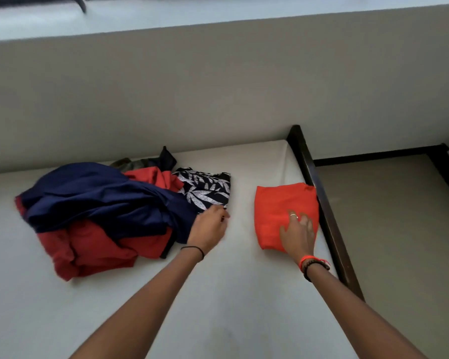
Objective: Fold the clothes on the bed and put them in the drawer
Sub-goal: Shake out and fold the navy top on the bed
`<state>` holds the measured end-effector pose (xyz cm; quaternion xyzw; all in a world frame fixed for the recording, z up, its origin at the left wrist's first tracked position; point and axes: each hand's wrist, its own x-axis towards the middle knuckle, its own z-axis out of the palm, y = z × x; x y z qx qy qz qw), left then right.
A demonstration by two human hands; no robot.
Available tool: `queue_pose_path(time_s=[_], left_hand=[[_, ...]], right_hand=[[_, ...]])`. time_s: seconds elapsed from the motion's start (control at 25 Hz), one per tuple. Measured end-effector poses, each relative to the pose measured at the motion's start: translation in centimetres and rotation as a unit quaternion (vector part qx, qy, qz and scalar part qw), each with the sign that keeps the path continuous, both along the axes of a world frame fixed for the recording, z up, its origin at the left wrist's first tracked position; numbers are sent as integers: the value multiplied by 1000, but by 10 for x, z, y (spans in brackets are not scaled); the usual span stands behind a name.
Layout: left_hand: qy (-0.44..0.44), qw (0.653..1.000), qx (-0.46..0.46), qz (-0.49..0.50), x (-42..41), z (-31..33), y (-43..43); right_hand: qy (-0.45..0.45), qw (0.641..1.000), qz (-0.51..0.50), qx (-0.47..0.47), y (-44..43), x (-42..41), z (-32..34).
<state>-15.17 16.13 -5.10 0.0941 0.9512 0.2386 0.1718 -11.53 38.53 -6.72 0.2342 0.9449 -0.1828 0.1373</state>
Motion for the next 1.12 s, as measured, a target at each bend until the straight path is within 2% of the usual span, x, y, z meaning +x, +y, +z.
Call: queue_pose_path(time_s=[0.04, 0.12, 0.2, 0.28, 0.4, 0.48, 0.6, 0.64, 0.8, 0.96, 1.12], left_hand=[[71, 996, -46, -11, -6, 9, -26], [198, 968, -151, -34, -19, 19, -75], [253, 934, -251, -29, -30, 26, -122], [208, 924, -319, -25, -38, 35, -158], [117, 926, -360, -16, -38, 48, -180], [125, 921, -367, -38, -31, 53, -185], [171, 925, -336, -54, -13, 54, -195], [154, 934, -320, -42, -8, 59, -199], [120, 962, -242, 32, 0, 85, -204], [125, 974, -170, 81, 11, 116, -212], [136, 981, -100, 100, 26, 165, -225]], right_hand=[[21, 999, 33, -18, -19, -9, 2], [46, 989, 86, -109, -57, -28, 7], [33, 972, 116, -204, -102, -44, 12], [-1, 952, 164, -257, -148, -57, 15], [-59, 923, 252, -285, -205, -70, 11], [-59, 925, 279, -251, -227, -72, 6], [29, 938, 273, -210, -239, -66, 7], [57, 936, 271, -217, -240, -61, 14], [119, 924, 219, -290, -231, -47, 63], [115, 896, 162, -396, -233, -32, 119], [126, 878, 153, -435, -236, -20, 176]])
